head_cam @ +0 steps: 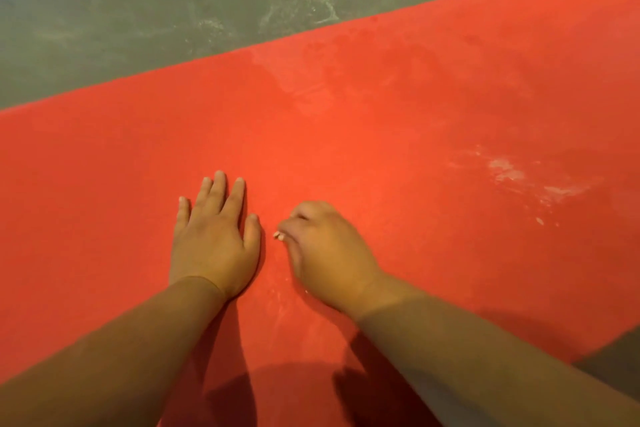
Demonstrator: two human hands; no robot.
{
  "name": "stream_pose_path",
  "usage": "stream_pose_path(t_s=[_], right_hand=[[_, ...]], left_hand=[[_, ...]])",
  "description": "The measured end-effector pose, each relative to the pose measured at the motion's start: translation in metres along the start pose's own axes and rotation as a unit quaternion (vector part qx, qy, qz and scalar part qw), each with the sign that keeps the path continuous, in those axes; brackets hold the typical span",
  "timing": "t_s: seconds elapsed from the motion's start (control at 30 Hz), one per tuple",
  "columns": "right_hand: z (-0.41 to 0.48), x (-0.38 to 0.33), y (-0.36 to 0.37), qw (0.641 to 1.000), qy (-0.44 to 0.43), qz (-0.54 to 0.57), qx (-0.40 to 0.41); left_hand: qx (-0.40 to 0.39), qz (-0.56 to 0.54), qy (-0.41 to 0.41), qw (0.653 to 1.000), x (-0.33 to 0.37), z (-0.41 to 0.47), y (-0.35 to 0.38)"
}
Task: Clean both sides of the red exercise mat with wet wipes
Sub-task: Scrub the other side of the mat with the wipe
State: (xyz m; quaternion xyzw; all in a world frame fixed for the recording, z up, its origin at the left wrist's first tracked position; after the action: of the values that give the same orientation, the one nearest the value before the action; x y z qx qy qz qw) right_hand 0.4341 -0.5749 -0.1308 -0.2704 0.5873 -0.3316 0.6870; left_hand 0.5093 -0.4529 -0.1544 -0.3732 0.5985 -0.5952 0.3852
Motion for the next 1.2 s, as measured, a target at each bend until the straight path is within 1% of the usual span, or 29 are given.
stream_pose_path(t_s=[0.03, 0.07, 0.1, 0.17, 0.2, 0.23, 0.27, 0.3, 0.33, 0.4, 0.43, 0.47, 0.5, 0.53, 0.57, 0.6, 0.63, 0.7, 0.73, 0.8, 0.87, 0.93, 0.97, 1.0, 1.03, 1.07, 1.13, 1.17, 1.2], right_hand=[[0.002, 0.000, -0.003, 0.999, -0.031, 0.018, -0.020], [0.005, 0.009, -0.011, 0.999, -0.026, 0.027, -0.029], [0.007, 0.026, -0.026, 1.000, 0.008, 0.018, -0.022], [0.010, 0.084, -0.070, 0.987, 0.140, -0.021, 0.075], [0.007, 0.113, -0.096, 0.962, 0.234, -0.034, 0.139], [0.000, 0.135, -0.113, 0.924, 0.332, -0.027, 0.186], [-0.006, 0.144, -0.119, 0.890, 0.405, -0.022, 0.210], [-0.006, 0.138, -0.114, 0.884, 0.420, -0.044, 0.201], [-0.002, 0.122, -0.103, 0.900, 0.389, -0.061, 0.187], [0.009, 0.068, -0.070, 0.960, 0.221, -0.051, 0.164], [0.009, 0.036, -0.049, 0.985, 0.129, -0.034, 0.112], [0.006, 0.015, -0.027, 0.998, 0.061, -0.005, 0.023], [0.005, 0.004, -0.015, 0.998, 0.021, 0.017, -0.056], [0.008, 0.009, -0.015, 0.995, 0.007, 0.019, -0.100], [0.015, 0.028, -0.023, 0.995, 0.012, 0.005, -0.100], [0.025, 0.052, -0.042, 0.998, 0.036, -0.008, -0.060], [0.035, 0.084, -0.068, 0.995, 0.098, -0.032, 0.000], [0.041, 0.139, -0.118, 0.963, 0.226, -0.064, 0.128], [0.043, 0.150, -0.124, 0.953, 0.247, -0.071, 0.160], [0.038, 0.131, -0.099, 0.967, 0.217, -0.058, 0.121], [0.033, 0.067, -0.053, 0.994, 0.102, 0.012, 0.028], [0.021, 0.024, -0.020, 0.995, 0.022, 0.050, -0.079], [0.021, 0.022, -0.020, 0.993, 0.002, 0.062, -0.102], [0.026, 0.035, -0.027, 0.994, -0.001, 0.056, -0.098], [0.035, 0.054, -0.042, 0.997, 0.008, 0.042, -0.066], [0.046, 0.081, -0.062, 0.999, 0.038, 0.023, -0.008], [0.062, 0.134, -0.106, 0.983, 0.140, -0.038, 0.114], [0.067, 0.145, -0.114, 0.971, 0.179, -0.055, 0.150], [0.069, 0.141, -0.107, 0.966, 0.188, -0.074, 0.160]], left_hand=[[0.000, -0.005, 0.000, 1.000, 0.000, 0.000, -0.001], [-0.001, -0.007, 0.001, 1.000, -0.001, 0.000, -0.001], [-0.004, -0.007, 0.005, 1.000, 0.000, 0.000, -0.001], [-0.007, -0.005, 0.004, 1.000, 0.000, -0.001, -0.001], [-0.006, -0.005, 0.001, 1.000, 0.000, -0.001, -0.001], [-0.005, -0.005, -0.001, 1.000, 0.000, 0.000, 0.000], [-0.005, -0.004, -0.001, 1.000, -0.001, 0.001, 0.001], [-0.007, -0.004, 0.000, 1.000, -0.001, 0.001, 0.001], [-0.009, -0.008, 0.000, 1.000, -0.001, 0.001, 0.001], [-0.013, -0.014, -0.002, 1.000, -0.001, 0.001, -0.001], [-0.014, -0.014, -0.003, 1.000, -0.001, 0.000, -0.001], [-0.015, -0.016, -0.002, 1.000, -0.001, 0.000, -0.002], [-0.014, -0.017, 0.001, 1.000, -0.001, 0.000, -0.003], [-0.013, -0.017, 0.002, 1.000, -0.001, 0.000, -0.003], [-0.011, -0.018, 0.004, 1.000, -0.001, 0.000, -0.002], [-0.011, -0.019, 0.004, 1.000, -0.001, 0.000, -0.001], [-0.010, -0.017, 0.003, 1.000, -0.002, 0.000, -0.001], [-0.007, -0.012, -0.002, 1.000, -0.004, -0.002, -0.001], [-0.005, -0.012, -0.006, 1.000, -0.003, -0.001, -0.004], [-0.020, -0.004, 0.000, 1.000, 0.003, -0.001, -0.006], [-0.020, -0.010, -0.013, 1.000, 0.002, 0.003, -0.012], [-0.022, -0.008, -0.010, 1.000, 0.001, 0.002, -0.010], [-0.023, -0.012, -0.011, 1.000, 0.001, 0.000, -0.010], [-0.018, -0.019, -0.016, 1.000, 0.000, 0.000, -0.010], [-0.010, -0.022, -0.017, 1.000, -0.001, 0.001, -0.009], [-0.005, -0.023, -0.017, 1.000, -0.002, 0.002, -0.009], [-0.002, -0.023, -0.019, 1.000, -0.003, 0.002, -0.007], [0.001, -0.019, -0.019, 1.000, -0.003, 0.001, -0.006], [0.003, -0.013, -0.015, 1.000, -0.003, 0.001, -0.005]])
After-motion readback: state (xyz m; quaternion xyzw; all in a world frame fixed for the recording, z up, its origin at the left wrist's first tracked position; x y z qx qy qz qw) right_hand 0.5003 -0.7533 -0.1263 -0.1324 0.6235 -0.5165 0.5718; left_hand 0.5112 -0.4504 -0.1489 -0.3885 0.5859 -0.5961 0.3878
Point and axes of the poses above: each hand's wrist, its own z-axis towards the middle knuckle, its own y-axis out of the palm, x = y × z, the point moved 6 cm from there along z, towards the middle knuckle, and after that the axes turned 10 degrees about z, right-handed, at the moved point
